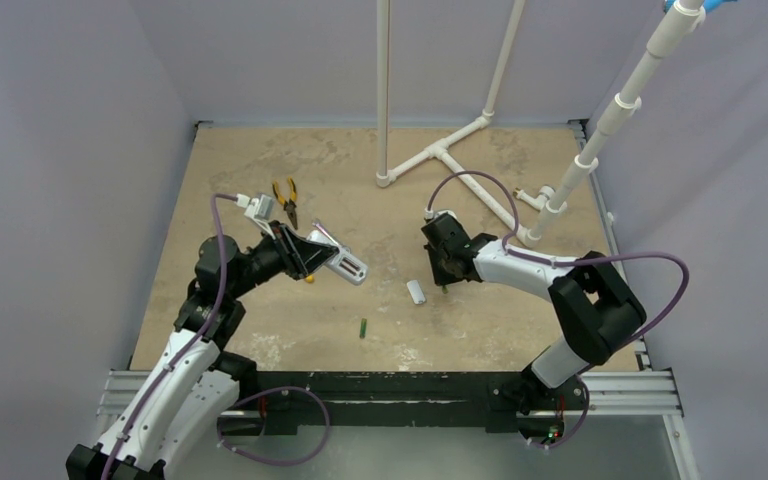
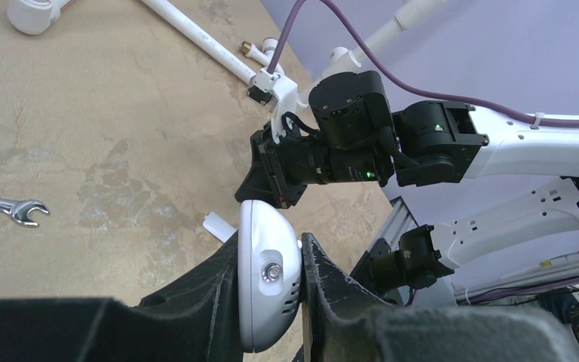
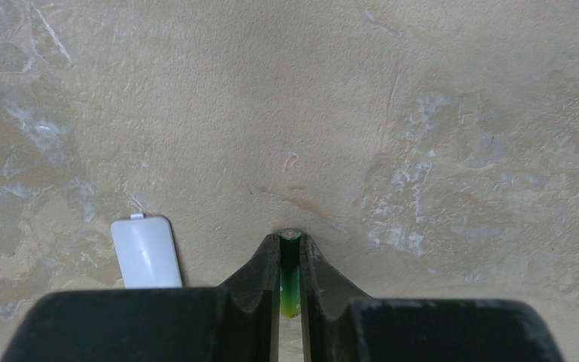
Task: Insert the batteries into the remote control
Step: Pick up the battery from the center of the board.
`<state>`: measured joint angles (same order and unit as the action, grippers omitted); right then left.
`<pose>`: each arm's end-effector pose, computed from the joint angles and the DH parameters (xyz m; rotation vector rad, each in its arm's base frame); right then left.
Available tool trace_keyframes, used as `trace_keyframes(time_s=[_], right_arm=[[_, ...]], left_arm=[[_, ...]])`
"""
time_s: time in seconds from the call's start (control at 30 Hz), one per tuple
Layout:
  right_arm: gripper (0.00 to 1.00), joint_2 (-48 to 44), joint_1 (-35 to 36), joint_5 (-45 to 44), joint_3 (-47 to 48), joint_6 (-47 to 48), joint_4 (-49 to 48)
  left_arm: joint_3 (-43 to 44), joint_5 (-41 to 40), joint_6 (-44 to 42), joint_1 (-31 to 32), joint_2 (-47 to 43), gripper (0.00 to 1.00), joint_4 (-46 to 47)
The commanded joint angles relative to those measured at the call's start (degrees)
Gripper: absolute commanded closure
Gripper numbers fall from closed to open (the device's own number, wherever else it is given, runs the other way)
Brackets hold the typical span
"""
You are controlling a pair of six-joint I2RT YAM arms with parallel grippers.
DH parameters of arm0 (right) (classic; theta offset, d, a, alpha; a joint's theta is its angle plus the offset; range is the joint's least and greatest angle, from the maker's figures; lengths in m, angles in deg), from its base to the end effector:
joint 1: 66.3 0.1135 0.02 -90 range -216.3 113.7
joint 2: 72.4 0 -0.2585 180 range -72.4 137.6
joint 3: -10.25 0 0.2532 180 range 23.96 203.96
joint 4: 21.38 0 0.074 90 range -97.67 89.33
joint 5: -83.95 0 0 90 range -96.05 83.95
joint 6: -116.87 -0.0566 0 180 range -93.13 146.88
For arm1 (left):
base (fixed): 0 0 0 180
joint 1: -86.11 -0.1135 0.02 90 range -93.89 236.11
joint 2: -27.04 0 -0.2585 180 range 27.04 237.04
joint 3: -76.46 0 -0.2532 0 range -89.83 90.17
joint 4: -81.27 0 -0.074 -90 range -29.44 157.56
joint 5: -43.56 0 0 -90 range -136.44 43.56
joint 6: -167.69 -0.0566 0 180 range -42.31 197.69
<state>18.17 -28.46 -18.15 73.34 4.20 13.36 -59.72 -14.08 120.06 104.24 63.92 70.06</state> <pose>0.2501 0.1793 0.1407 -0.2775 2.6040 0.0865 0.1674 -0.0867 0.2902 0.0923 1.7909 -1.2436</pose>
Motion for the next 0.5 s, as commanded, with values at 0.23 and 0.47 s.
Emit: trace_keyframes(time_s=[0.23,0.47], right_arm=[[1.0,-13.03,0.01,5.44,-3.56,8.7,-0.62],[1.0,-25.33,0.44,12.48,-1.16,13.31,-3.94]], left_arm=[[4.9,-0.82,5.66,0.15,6.74,1.0,3.45],[3.34,1.67,12.58,0.58,13.03,1.0,12.14]])
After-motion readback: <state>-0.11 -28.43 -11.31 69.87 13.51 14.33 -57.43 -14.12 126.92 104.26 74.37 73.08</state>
